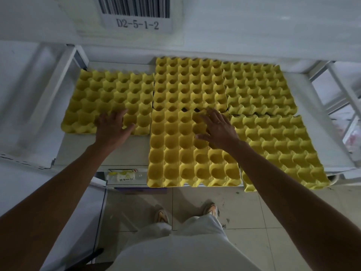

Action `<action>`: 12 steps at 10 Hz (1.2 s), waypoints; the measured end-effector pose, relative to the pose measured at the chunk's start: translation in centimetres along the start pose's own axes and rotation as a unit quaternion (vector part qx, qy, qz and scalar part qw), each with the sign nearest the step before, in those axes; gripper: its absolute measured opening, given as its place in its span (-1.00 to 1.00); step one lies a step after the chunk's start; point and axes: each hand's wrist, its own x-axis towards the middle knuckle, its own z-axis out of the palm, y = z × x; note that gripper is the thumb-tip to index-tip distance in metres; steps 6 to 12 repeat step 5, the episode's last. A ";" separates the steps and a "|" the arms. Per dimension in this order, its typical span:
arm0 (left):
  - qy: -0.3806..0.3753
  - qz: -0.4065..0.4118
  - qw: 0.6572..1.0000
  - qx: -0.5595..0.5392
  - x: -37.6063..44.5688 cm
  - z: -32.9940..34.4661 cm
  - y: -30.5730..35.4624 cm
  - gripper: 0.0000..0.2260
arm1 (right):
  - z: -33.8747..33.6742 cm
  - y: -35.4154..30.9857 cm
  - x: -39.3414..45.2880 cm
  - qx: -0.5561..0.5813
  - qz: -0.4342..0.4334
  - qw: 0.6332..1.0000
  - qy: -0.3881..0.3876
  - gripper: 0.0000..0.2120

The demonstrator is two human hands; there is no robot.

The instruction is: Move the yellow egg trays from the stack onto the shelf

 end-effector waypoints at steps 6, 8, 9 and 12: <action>0.095 0.013 0.994 0.052 -2.1 0.3 2.6 -0.37 | -3.2 5.8 -6.4 0.084 0.187 0.972 0.111 -0.37; 0.095 0.013 0.994 0.052 -2.1 0.3 2.6 -0.37 | -3.2 5.8 -6.4 0.084 0.187 0.972 0.111 -0.37; 0.095 0.013 0.994 0.052 -2.1 0.3 2.6 -0.37 | -3.2 5.8 -6.4 0.084 0.187 0.972 0.111 -0.37; 0.095 0.013 0.994 0.052 -2.1 0.3 2.6 -0.37 | -3.2 5.8 -6.4 0.084 0.187 0.972 0.111 -0.37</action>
